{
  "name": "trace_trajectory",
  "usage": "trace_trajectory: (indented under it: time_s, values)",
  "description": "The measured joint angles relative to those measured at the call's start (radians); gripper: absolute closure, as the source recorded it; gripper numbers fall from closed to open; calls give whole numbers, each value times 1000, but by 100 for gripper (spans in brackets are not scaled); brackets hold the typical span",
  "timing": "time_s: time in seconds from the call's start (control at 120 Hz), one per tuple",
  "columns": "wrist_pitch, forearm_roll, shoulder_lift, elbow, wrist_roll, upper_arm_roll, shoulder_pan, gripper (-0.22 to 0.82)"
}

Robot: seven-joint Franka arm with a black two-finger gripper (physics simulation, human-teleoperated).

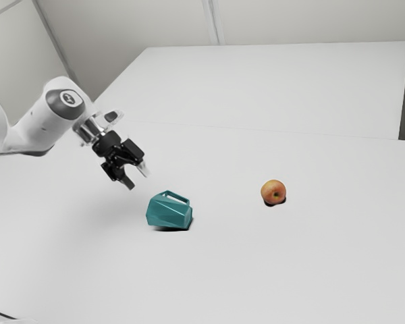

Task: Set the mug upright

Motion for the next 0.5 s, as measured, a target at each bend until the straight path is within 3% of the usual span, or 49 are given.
trace_trajectory:
  time_s: [0.5]
  values:
    - [56, -177, 163, -44, 211, -4, 20, 0]
